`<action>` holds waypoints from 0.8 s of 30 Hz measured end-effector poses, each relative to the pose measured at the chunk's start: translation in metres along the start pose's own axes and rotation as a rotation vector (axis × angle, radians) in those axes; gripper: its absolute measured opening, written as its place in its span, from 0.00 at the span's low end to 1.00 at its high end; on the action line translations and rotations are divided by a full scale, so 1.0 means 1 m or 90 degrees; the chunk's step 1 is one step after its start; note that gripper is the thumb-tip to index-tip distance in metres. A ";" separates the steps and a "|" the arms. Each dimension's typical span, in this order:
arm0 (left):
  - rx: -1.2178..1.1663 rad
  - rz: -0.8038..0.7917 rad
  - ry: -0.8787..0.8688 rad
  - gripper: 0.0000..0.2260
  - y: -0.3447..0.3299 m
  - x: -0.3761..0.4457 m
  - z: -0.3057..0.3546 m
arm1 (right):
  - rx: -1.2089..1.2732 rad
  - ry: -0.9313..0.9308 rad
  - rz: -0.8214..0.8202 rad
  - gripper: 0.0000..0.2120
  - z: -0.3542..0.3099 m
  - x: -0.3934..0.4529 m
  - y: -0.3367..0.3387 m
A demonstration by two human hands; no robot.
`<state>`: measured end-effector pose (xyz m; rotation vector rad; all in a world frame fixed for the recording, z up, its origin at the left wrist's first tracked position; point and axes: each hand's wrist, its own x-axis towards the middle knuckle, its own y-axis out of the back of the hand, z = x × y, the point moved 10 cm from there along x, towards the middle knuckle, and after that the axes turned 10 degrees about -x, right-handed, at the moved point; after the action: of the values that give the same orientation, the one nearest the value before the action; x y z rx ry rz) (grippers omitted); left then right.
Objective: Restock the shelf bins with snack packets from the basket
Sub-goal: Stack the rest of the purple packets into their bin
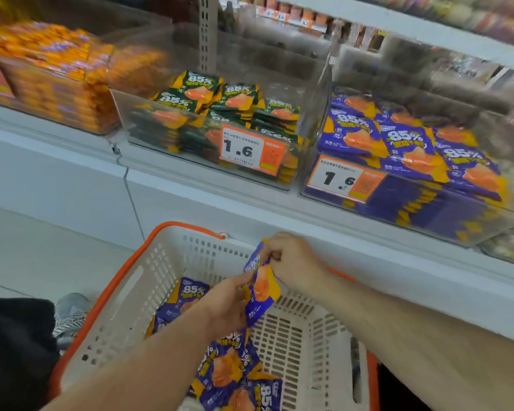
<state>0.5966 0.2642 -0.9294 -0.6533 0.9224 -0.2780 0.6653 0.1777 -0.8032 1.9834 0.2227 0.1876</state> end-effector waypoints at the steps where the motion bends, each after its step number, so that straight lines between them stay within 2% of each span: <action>1: -0.048 -0.027 -0.032 0.15 -0.012 -0.004 0.007 | 0.003 0.019 0.015 0.14 -0.007 -0.002 0.015; 3: -0.129 -0.086 -0.116 0.17 -0.036 -0.013 0.028 | -0.008 0.056 0.041 0.15 -0.019 -0.009 0.045; 5: -0.170 -0.119 -0.211 0.24 -0.057 -0.024 0.056 | 0.012 0.054 0.049 0.15 -0.021 -0.015 0.072; 9: -0.143 -0.077 -0.358 0.14 -0.094 -0.055 0.102 | 0.230 -0.050 0.085 0.16 -0.013 -0.035 0.110; 13: -0.083 -0.115 -0.441 0.08 -0.151 -0.094 0.132 | 0.279 -0.046 0.218 0.26 -0.019 -0.053 0.153; 15: -0.013 -0.092 -0.489 0.08 -0.172 -0.102 0.146 | 0.306 -0.060 0.277 0.28 -0.015 -0.055 0.174; 18: 0.136 -0.010 -0.569 0.05 -0.197 -0.108 0.173 | 0.367 -0.108 0.316 0.26 -0.001 -0.049 0.195; 20: 0.282 0.069 -0.686 0.05 -0.215 -0.117 0.197 | 0.391 -0.145 0.332 0.24 0.013 -0.044 0.209; 22: 0.404 0.141 -0.809 0.15 -0.234 -0.127 0.217 | 0.375 -0.188 0.378 0.23 0.036 -0.039 0.230; 24: 0.532 0.169 -0.908 0.27 -0.255 -0.130 0.231 | 0.343 -0.239 0.413 0.24 0.066 -0.030 0.255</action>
<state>0.7202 0.2230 -0.5855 0.1438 -0.5049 0.0893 0.6692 0.0094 -0.5984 2.5231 -0.6885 0.1733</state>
